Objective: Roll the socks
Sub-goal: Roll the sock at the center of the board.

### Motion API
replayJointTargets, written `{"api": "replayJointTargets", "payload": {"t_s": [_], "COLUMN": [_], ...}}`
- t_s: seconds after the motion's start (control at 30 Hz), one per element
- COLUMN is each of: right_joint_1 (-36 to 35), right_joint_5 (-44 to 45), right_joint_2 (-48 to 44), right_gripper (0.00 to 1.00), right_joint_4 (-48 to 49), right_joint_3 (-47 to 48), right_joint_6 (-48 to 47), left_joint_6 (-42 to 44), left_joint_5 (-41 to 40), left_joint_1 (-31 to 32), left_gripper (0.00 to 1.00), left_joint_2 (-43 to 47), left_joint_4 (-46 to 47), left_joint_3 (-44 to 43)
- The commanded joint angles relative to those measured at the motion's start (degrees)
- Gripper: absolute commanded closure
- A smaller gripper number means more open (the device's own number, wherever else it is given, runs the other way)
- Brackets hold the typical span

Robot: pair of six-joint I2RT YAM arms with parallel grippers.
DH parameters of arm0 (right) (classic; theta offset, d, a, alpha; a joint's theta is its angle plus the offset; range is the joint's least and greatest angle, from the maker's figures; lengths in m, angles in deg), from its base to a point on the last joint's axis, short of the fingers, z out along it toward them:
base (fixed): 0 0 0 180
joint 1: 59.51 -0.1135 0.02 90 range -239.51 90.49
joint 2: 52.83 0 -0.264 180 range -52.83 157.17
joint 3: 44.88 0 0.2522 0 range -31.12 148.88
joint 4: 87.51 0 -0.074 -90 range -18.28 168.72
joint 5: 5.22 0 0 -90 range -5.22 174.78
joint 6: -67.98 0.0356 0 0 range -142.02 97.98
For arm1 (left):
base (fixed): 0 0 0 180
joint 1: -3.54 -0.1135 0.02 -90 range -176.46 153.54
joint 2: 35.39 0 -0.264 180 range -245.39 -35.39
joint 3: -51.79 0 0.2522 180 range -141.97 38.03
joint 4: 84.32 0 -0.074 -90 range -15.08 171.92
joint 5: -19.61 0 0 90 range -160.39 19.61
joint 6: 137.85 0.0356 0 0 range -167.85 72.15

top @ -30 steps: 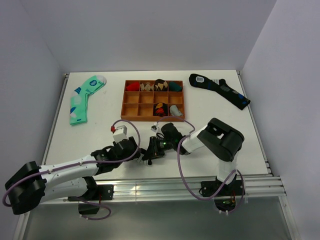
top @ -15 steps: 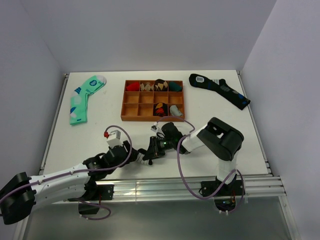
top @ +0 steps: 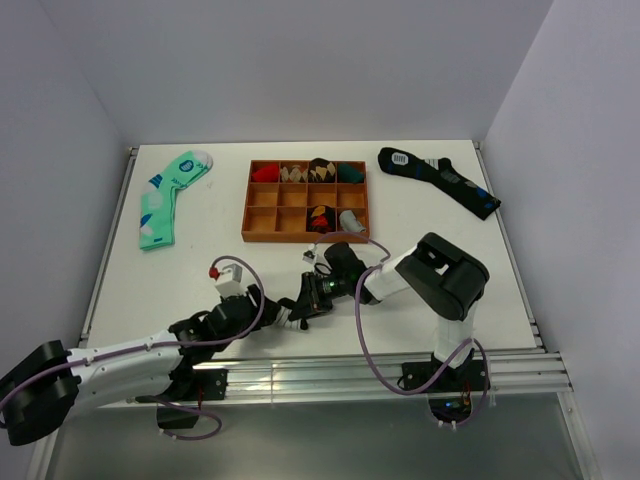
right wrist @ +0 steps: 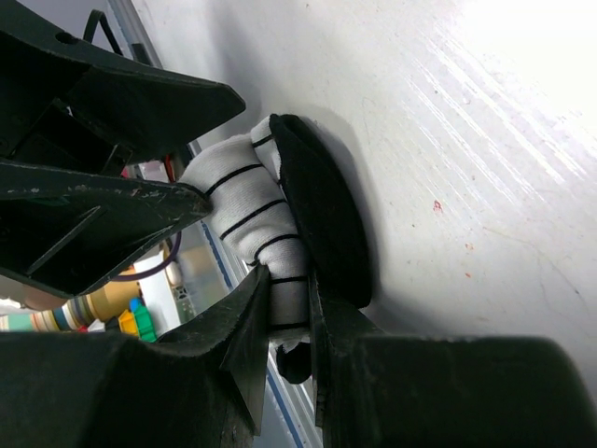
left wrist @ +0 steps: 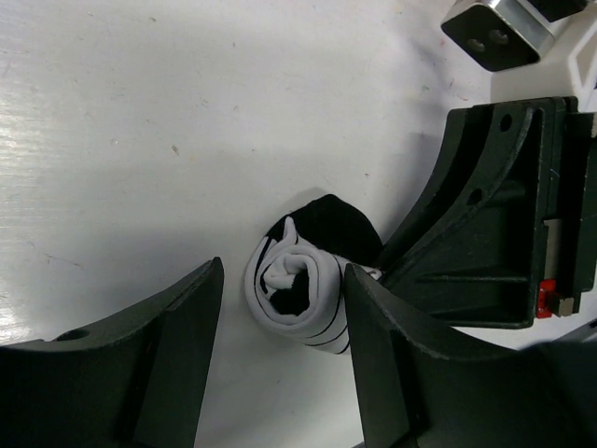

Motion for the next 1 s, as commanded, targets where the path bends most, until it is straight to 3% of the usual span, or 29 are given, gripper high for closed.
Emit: {"api": "replayJointTargets", "payload": {"t_s": [0.0, 0.33, 0.6, 0.7, 0.97], "right_joint_1": [0.98, 1.51, 1.86, 1.86, 1.95], "right_joint_5": [11.58, 11.67, 11.75, 11.75, 12.37], "right_joint_2": [4.89, 5.68, 5.33, 5.33, 4.45], "right_gripper": [1.00, 1.00, 1.00, 1.00, 1.00], "right_joint_4": [-21.06, -23.17, -23.18, -23.00, -22.47], "right_joint_3": [-4.23, -3.00, -3.35, -3.61, -4.32], "right_joint_6": [-7.30, -8.18, -8.62, -8.80, -8.71], "left_joint_6": [1.71, 2.67, 2.76, 2.68, 1.09], "left_joint_5": [1.81, 3.75, 2.26, 1.91, 1.38], "left_joint_1": [0.40, 0.93, 1.02, 1.02, 1.54], "left_gripper": [0.40, 0.41, 0.46, 0.50, 0.79], "left_joint_2": [1.63, -3.02, -10.57, -13.47, -21.91], "left_joint_4": [5.07, 10.25, 7.54, 5.78, 1.65], "left_joint_3": [1.52, 2.67, -1.37, -3.22, -7.43]}}
